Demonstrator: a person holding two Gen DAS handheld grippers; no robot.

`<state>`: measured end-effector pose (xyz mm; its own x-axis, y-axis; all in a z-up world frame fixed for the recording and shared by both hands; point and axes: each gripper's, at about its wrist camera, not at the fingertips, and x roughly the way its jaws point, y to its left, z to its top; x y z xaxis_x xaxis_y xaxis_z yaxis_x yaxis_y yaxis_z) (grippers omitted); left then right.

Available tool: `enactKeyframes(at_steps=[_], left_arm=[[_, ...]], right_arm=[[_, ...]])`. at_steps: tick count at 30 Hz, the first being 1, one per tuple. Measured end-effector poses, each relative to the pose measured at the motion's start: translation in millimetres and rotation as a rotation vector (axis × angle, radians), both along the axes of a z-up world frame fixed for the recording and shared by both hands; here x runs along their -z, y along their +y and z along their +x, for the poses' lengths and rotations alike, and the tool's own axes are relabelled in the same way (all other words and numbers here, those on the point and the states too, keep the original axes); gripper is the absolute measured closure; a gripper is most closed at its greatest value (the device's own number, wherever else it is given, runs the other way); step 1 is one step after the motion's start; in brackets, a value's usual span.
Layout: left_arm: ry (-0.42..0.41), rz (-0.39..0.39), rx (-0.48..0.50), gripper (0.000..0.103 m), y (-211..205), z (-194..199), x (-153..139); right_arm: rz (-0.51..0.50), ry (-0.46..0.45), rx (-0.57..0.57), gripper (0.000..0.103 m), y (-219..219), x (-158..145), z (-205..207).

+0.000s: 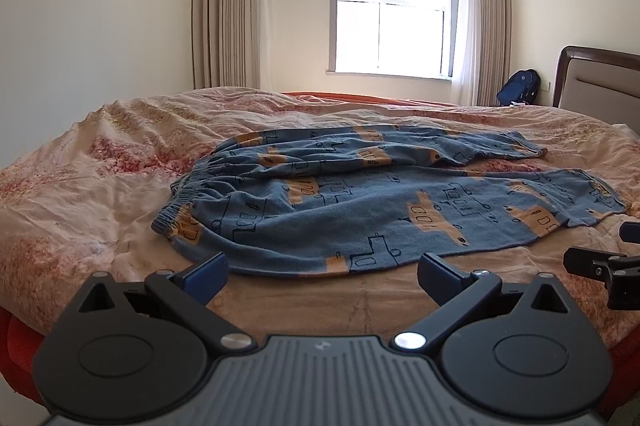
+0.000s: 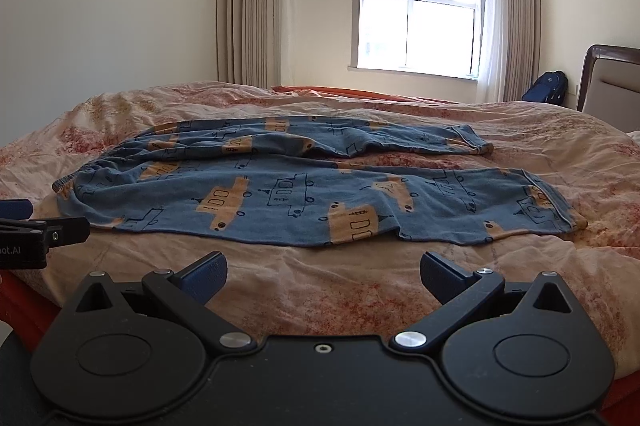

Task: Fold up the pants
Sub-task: 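Reach both grippers down to the waistband of the blue pants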

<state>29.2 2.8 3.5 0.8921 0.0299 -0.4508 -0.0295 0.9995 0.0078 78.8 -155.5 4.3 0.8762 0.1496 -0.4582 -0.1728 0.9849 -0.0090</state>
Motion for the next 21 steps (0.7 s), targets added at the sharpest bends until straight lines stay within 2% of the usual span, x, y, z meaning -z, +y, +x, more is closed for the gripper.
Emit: enactKeyframes(at_steps=[7,11,13,16,19,21], left_arm=[[0.01,0.0,-0.003,0.0,13.1,44.3,-11.2],[-0.004,0.015,-0.06,0.0,34.5,87.7,-25.1],[-0.011,0.038,-0.083,0.0,46.2,111.8,-31.0],[-0.017,0.081,-0.092,0.0,62.0,149.4,-37.9],[-0.014,0.126,-0.063,0.0,77.4,191.6,-41.7],[0.008,0.161,-0.033,0.0,86.4,222.0,-41.2]], right_arm=[[0.002,0.004,-0.06,0.0,2.2,-7.0,31.2],[0.032,-0.039,-0.159,0.0,-2.0,-19.8,62.8],[0.058,-0.067,-0.218,0.0,-6.9,-27.6,85.6],[0.077,-0.062,-0.312,0.0,-11.2,-40.0,132.6],[0.057,-0.012,-0.405,0.0,-12.3,-44.8,186.9],[0.08,0.03,-0.464,0.0,-14.4,-45.0,227.4]])
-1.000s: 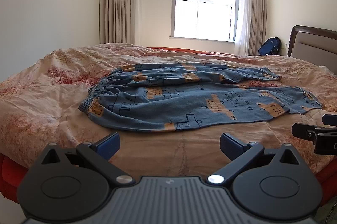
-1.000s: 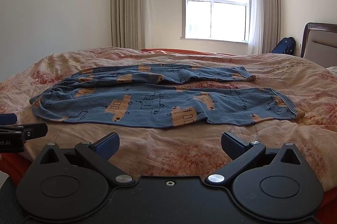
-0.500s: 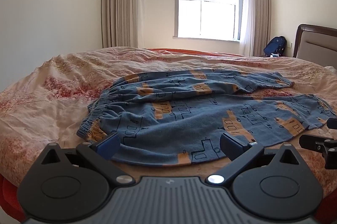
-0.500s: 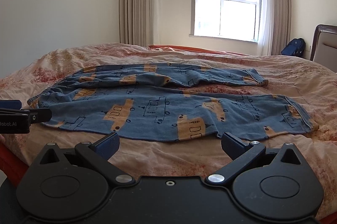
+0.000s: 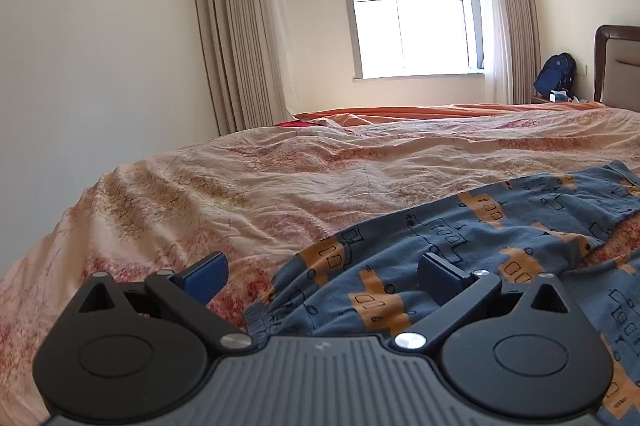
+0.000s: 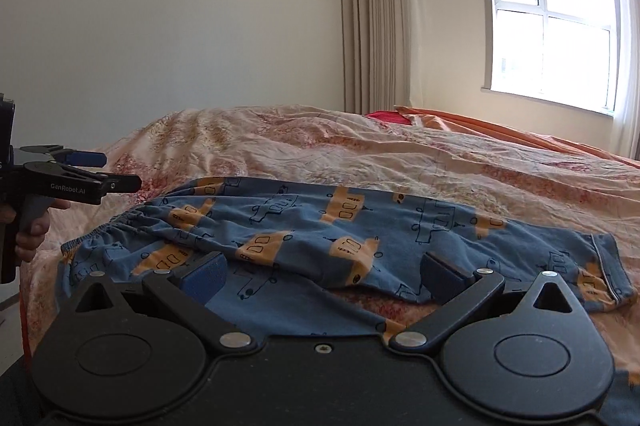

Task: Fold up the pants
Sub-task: 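Reach both grippers down to the waistband of the blue pants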

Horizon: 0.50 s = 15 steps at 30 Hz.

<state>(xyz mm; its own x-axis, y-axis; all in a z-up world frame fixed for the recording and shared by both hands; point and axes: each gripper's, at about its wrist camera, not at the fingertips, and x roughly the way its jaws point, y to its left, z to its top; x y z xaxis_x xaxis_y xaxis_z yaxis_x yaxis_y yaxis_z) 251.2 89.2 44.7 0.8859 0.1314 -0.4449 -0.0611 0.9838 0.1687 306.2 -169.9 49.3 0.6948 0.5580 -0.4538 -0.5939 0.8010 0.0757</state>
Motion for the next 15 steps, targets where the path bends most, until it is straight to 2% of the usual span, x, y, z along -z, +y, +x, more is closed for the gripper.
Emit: enactKeyframes(at_steps=[4,9,12,15], left_arm=[[0.082,0.064,0.072,0.0,12.7,61.0,9.6],[0.166,0.039,0.143,0.0,33.6,118.3,31.5],[0.207,0.027,0.144,0.0,41.5,141.0,41.3],[0.243,0.021,0.166,0.0,44.7,152.7,47.9]], right_arm=[[-0.015,0.085,-0.094,0.0,7.8,1.4,86.1],[-0.147,0.11,-0.219,0.0,36.3,13.9,178.0],[-0.242,0.145,-0.294,0.0,53.6,25.6,214.8],[-0.289,0.177,-0.334,0.0,68.8,34.2,238.5]])
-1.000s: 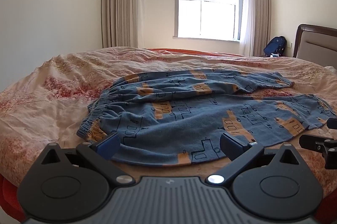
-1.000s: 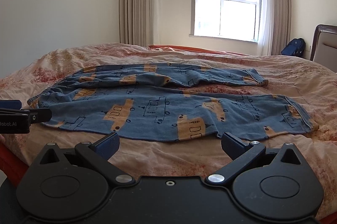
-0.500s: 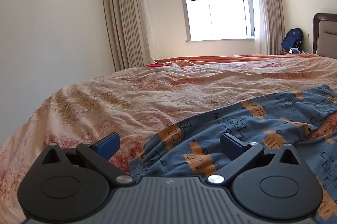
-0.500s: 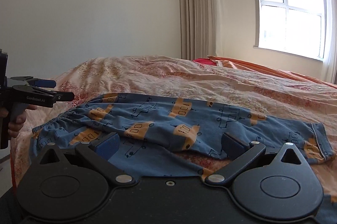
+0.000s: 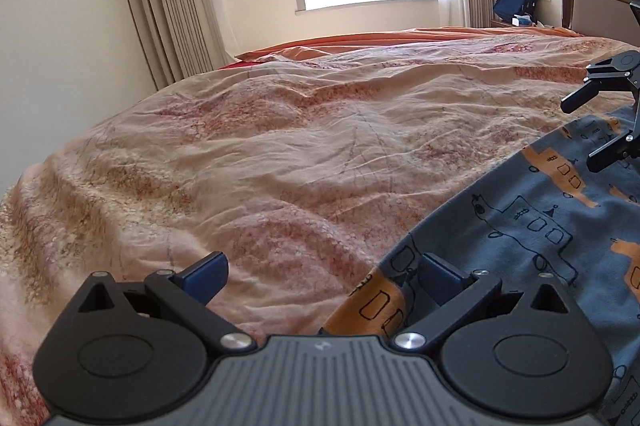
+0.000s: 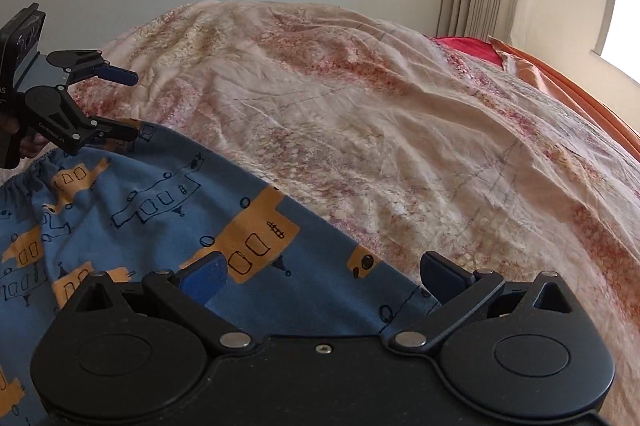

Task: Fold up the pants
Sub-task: 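Reach both grippers down to the waistband of the blue pants, then grasp the waistband with the left gripper while the right gripper grasps it too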

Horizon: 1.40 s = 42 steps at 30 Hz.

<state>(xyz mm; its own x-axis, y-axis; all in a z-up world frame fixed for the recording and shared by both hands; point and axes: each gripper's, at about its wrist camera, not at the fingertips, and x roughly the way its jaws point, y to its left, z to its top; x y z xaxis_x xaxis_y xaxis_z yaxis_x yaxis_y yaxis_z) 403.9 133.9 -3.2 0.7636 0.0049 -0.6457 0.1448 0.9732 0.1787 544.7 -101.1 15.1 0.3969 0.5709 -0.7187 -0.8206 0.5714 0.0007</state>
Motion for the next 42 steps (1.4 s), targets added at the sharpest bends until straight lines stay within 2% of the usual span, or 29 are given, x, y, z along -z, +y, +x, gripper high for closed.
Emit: enactKeyframes(at_steps=[5,7,9,10,11,12,13,14,15,17,18,20,25,27,29,32,36,42], left_arm=[[0.061,0.004,0.063,0.001,-0.3,8.6,5.8],[0.079,0.009,0.085,0.005,-1.6,10.8,5.6],[0.105,-0.001,0.105,0.024,-2.5,12.3,4.4],[0.124,-0.019,0.119,0.029,-2.9,12.9,3.5],[0.137,-0.03,0.129,0.041,-3.6,12.8,2.9],[0.155,-0.042,0.149,0.059,-5.9,11.9,1.7],[0.169,-0.052,0.165,0.07,-8.0,10.8,0.9],[0.182,-0.061,0.173,0.088,-10.0,9.8,0.2],[0.191,-0.061,0.174,0.095,-12.1,8.9,-0.3],[0.182,-0.047,0.157,0.1,-16.5,5.4,-4.2],[0.158,-0.04,0.16,0.101,-17.8,2.0,-8.5],[0.104,-0.008,0.148,0.101,-19.3,-2.6,-18.7],[0.056,-0.009,0.043,0.101,-11.5,9.2,-35.3],[0.074,-0.002,0.031,0.101,-6.4,17.7,-28.5],[0.115,-0.025,0.024,0.101,0.8,24.1,-16.4],[0.112,-0.052,0.017,0.101,4.1,21.7,-9.8],[0.015,-0.025,0.044,0.101,-8.4,-3.4,-30.4],[-0.125,-0.004,0.082,0.101,-31.5,-71.2,-75.6]], right_arm=[[-0.032,0.048,-0.075,0.002,13.6,8.3,16.7],[-0.074,0.047,-0.09,0.011,18.3,10.9,15.4],[-0.101,0.029,-0.099,0.015,21.7,11.8,12.7],[-0.1,0.029,-0.094,0.021,22.1,11.4,13.0],[-0.093,0.032,-0.087,0.027,21.8,10.8,13.6],[-0.078,0.038,-0.077,0.039,21.3,10.5,14.5],[-0.071,0.039,-0.072,0.053,21.0,10.1,13.9],[-0.067,0.038,-0.069,0.06,20.8,9.9,12.2],[-0.07,0.035,-0.071,0.069,22.0,10.1,9.6],[-0.097,0.003,-0.074,0.084,25.3,9.5,2.0],[-0.119,-0.039,-0.073,0.095,28.2,7.0,-4.0],[-0.128,-0.097,-0.055,0.101,31.7,-2.1,-11.5],[-0.086,-0.232,0.007,0.103,44.3,-26.5,-7.1],[-0.063,-0.24,0.027,0.103,52.0,-25.1,1.3],[-0.082,-0.223,0.039,0.103,62.2,-11.4,11.5],[-0.097,-0.209,0.057,0.103,68.0,6.6,16.2],[-0.043,-0.272,0.091,0.103,58.9,-1.5,-6.8],[0.085,-0.448,0.138,0.103,20.0,-53.6,-91.7]])
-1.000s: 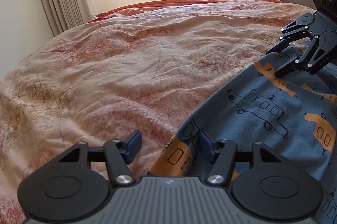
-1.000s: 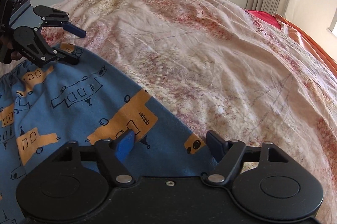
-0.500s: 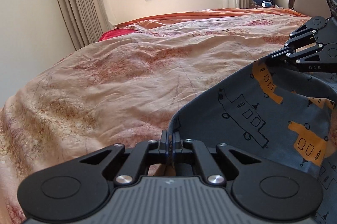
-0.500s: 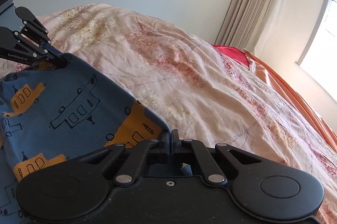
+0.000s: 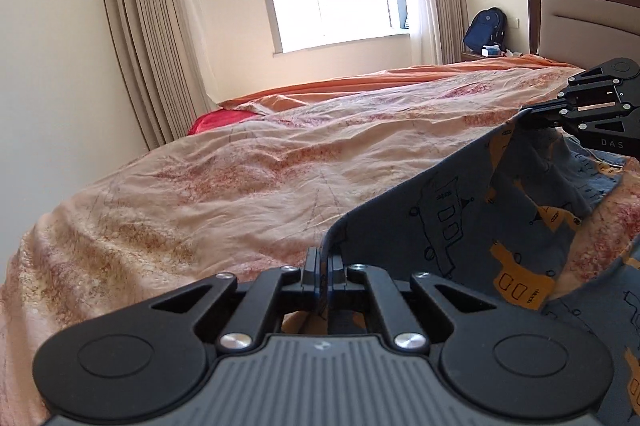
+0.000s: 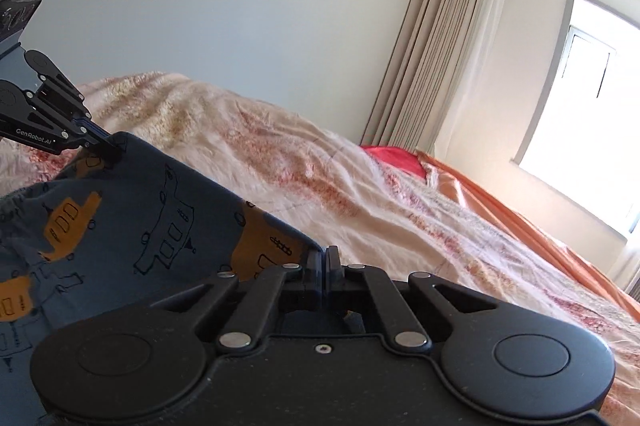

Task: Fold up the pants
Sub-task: 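Grasp the waistband with the left gripper while the right gripper grasps it too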

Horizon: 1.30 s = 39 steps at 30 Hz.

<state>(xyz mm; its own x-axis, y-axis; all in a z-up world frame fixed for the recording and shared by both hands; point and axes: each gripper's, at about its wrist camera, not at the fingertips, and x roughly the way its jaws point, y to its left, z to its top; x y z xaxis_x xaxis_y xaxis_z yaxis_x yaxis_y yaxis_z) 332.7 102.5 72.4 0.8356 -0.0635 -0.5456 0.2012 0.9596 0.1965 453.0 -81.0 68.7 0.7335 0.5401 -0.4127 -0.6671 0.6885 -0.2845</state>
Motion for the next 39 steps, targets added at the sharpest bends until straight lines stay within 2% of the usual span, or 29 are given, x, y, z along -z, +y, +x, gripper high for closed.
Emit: enactKeyframes(at_steps=[5,9,14,18,23,29,35,39], left_arm=[[-0.071,0.053,0.041,0.101,-27.3,-68.0,-18.8],[-0.09,0.059,0.068,0.101,-41.1,-119.6,-15.6],[-0.095,0.075,0.108,0.101,-55.1,-176.4,7.0],[-0.076,0.079,0.102,0.101,-64.2,-200.8,31.5],[-0.054,0.069,0.091,0.101,-69.4,-220.6,60.0],[-0.046,0.071,0.075,0.101,-69.1,-228.8,73.3],[-0.063,0.068,0.079,0.101,-64.0,-231.9,67.6],[-0.065,0.102,0.085,0.101,-66.8,-239.1,66.7]], right_arm=[[-0.002,-0.077,0.003,0.103,-24.0,-26.0,-80.2],[0.017,-0.073,0.021,0.103,-42.4,-34.4,-138.3],[0.019,-0.078,0.038,0.103,-59.0,-21.8,-207.8],[0.031,-0.063,0.075,0.103,-65.1,-0.8,-254.6],[0.036,-0.032,0.14,0.103,-63.2,31.9,-282.6],[0.09,0.004,0.196,0.103,-62.0,53.6,-294.8],[0.082,-0.025,0.188,0.103,-60.4,53.3,-301.8],[0.061,-0.051,0.168,0.103,-63.8,49.5,-314.9]])
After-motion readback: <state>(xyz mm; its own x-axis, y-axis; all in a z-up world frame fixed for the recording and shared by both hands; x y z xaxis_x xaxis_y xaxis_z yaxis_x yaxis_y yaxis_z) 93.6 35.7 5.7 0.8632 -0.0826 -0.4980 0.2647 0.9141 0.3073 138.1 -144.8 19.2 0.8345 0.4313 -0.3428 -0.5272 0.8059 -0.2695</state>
